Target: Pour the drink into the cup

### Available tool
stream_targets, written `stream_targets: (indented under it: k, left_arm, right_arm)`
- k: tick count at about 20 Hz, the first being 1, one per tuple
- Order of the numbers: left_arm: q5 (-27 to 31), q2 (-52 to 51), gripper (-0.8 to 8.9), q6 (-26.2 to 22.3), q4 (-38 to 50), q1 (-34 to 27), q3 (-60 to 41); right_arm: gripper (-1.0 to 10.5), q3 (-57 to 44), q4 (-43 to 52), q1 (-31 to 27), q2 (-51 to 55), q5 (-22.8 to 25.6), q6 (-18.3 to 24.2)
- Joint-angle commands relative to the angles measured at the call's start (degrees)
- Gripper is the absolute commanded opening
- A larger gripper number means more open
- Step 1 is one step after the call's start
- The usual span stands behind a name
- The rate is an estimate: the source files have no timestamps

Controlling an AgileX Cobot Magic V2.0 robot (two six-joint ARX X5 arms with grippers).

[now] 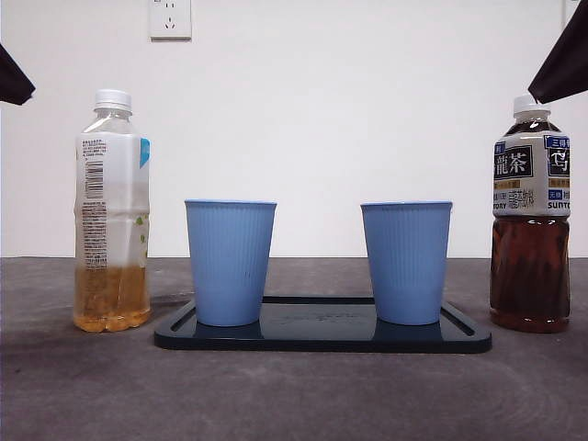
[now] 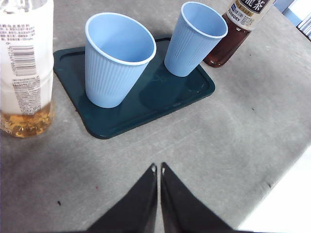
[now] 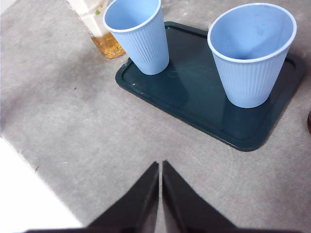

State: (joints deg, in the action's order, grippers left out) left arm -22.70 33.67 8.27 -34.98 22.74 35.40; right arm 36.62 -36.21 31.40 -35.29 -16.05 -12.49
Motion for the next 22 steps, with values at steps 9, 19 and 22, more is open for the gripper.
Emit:
stream_targets:
  k: [9, 19, 22]
  left_arm:
    - [9.73, -14.01, 0.1, -15.67, 20.87, -14.05, -6.78]
    - [13.94, -27.87, 0.1, -15.1, 26.91, -22.84, -28.37]
    - [15.1, -29.59, 0.1, -15.12, 26.88, -22.84, -31.41]
  right_arm:
    - [0.1, 0.92, 0.61, 0.35, -0.11, 0.02, -0.55]
    - [0.1, 0.92, 0.61, 0.35, -0.13, 0.0, -0.55]
    - [0.1, 0.92, 0.61, 0.35, -0.11, 0.0, -0.55]
